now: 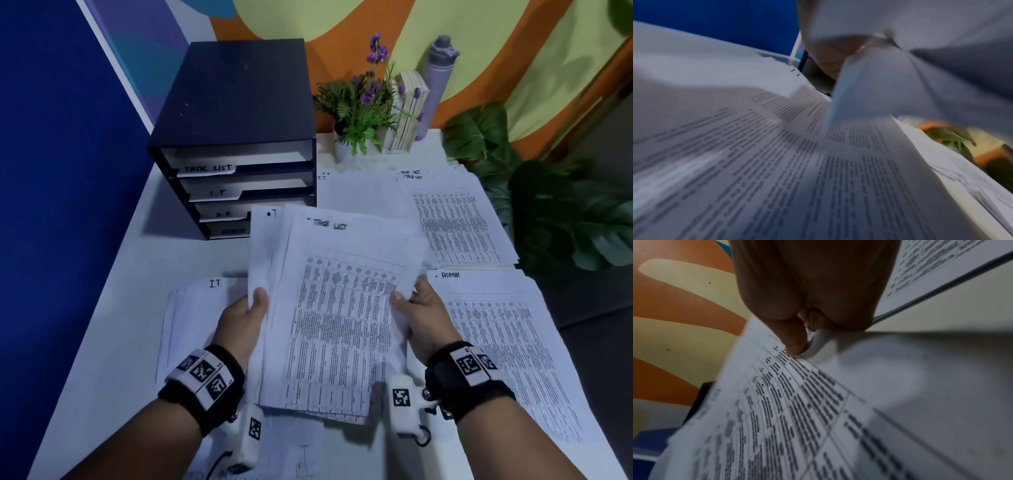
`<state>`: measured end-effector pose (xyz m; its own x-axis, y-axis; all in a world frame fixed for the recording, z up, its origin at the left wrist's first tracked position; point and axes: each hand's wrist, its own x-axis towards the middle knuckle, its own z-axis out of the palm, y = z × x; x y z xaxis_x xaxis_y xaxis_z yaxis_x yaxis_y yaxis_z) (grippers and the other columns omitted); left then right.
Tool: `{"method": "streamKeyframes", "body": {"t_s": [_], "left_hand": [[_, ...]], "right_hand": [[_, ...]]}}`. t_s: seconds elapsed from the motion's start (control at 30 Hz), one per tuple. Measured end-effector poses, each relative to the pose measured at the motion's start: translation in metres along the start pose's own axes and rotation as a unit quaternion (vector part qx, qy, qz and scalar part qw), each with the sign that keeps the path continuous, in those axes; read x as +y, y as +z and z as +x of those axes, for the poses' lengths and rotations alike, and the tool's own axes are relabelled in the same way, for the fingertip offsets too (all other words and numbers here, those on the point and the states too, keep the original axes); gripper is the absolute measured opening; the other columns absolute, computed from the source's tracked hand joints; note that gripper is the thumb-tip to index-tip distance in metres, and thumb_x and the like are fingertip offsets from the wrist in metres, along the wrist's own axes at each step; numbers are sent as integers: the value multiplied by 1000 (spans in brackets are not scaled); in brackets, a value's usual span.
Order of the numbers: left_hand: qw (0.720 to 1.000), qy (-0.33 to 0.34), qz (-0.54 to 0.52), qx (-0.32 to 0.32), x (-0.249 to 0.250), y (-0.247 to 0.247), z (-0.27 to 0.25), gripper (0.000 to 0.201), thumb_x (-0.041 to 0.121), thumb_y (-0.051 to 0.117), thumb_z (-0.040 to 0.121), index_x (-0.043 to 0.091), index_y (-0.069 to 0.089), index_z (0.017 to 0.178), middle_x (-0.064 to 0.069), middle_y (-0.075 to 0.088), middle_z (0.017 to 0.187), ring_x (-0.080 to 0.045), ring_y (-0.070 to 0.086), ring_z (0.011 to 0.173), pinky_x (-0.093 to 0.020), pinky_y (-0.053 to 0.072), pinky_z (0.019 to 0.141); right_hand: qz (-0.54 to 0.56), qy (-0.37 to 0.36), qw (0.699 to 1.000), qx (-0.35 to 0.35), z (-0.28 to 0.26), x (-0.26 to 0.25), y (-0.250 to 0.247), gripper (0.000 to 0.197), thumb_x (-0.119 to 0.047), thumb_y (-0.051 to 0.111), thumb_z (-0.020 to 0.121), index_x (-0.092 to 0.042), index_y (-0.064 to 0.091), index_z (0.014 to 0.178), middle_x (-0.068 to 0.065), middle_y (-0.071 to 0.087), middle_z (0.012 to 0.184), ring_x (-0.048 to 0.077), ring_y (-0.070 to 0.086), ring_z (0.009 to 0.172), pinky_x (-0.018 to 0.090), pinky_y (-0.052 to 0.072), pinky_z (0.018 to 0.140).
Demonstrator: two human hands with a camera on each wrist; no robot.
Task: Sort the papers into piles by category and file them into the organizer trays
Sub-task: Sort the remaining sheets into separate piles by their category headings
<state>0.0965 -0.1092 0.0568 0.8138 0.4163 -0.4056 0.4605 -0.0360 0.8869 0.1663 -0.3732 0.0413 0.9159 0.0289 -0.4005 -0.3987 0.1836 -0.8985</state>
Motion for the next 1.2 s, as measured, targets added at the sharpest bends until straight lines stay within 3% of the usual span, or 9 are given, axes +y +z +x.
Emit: {"method": "streamKeyframes", "body": {"t_s": [0.2, 0.37, 0.47, 0.6, 0.7, 0.83, 0.93, 1.03, 1.2], "left_hand": [[996, 63, 54, -33, 17, 30, 1, 25, 24, 54, 97, 19, 63, 120, 7, 67, 110, -18, 62, 109, -29, 44, 95], [996, 74, -35, 31, 53, 49, 19, 33, 35, 50, 98, 20, 59, 127, 8, 62, 119, -14, 57, 111, -30, 40, 98], [994, 109, -20, -14, 74, 75, 29, 30, 38, 52, 97, 27, 57, 123, 11, 63, 115, -11, 59, 108, -26, 41, 94], [979, 153, 87, -102, 78, 120, 53, 34, 25, 57, 95, 25, 48, 128, 7, 62, 113, -11, 62, 100, -28, 50, 85], [941, 199, 239, -136, 67, 150, 71, 52, 21, 62, 92, 20, 42, 140, -2, 55, 128, -20, 57, 112, -29, 48, 91], [847, 230, 452, -159, 41, 177, 87, 72, 30, 67, 85, 25, 32, 147, -3, 35, 150, -23, 39, 134, -41, 35, 110], [776, 213, 573, -154, 30, 191, 92, 76, 29, 63, 85, 31, 21, 150, 1, 18, 158, -25, 16, 145, -50, 23, 115], [757, 186, 606, -156, 27, 203, 100, 71, 20, 54, 90, 34, 18, 149, 3, 9, 161, -28, 6, 147, -57, 14, 114], [764, 166, 605, -148, 27, 214, 120, 62, 22, 48, 96, 37, 20, 149, 6, 9, 161, -29, 9, 147, -57, 18, 113]], "right_hand": [[-73, -72, 995, 5, 4, -7, 5, 46, -19, 57, 95, -35, 42, 135, -4, 62, 126, 8, 58, 117, 30, 45, 97], [-142, -6, 987, -75, -4, -11, -20, 44, -24, 61, 93, -25, 47, 135, -11, 65, 99, 0, 61, 78, 22, 50, 70], [-123, -33, 992, 13, 3, -16, -41, 17, -8, 56, 94, -18, 62, 107, 0, 59, 74, 19, 52, 67, 32, 48, 61], [-111, -59, 980, 154, 37, -41, -86, 16, -3, 51, 93, -13, 62, 97, 14, 63, 84, 27, 60, 71, 40, 53, 67], [-111, -44, 967, 225, 64, -63, -128, 25, -8, 52, 91, -9, 59, 115, 15, 65, 93, 32, 65, 81, 51, 56, 80], [-166, -42, 941, 293, 94, -71, -173, 5, -16, 55, 83, -18, 59, 81, 18, 61, 83, 33, 61, 74, 61, 56, 77], [-173, -41, 932, 315, 106, -67, -188, 6, -10, 54, 87, -15, 57, 86, 10, 54, 78, 27, 56, 69, 51, 57, 72], [-184, -30, 926, 327, 110, -57, -193, 6, -9, 53, 90, -11, 56, 95, 12, 52, 78, 23, 51, 62, 38, 51, 60], [-219, -29, 920, 325, 122, -46, -191, 13, -10, 52, 92, -7, 56, 103, 8, 52, 74, 24, 52, 62, 39, 50, 62]]}}
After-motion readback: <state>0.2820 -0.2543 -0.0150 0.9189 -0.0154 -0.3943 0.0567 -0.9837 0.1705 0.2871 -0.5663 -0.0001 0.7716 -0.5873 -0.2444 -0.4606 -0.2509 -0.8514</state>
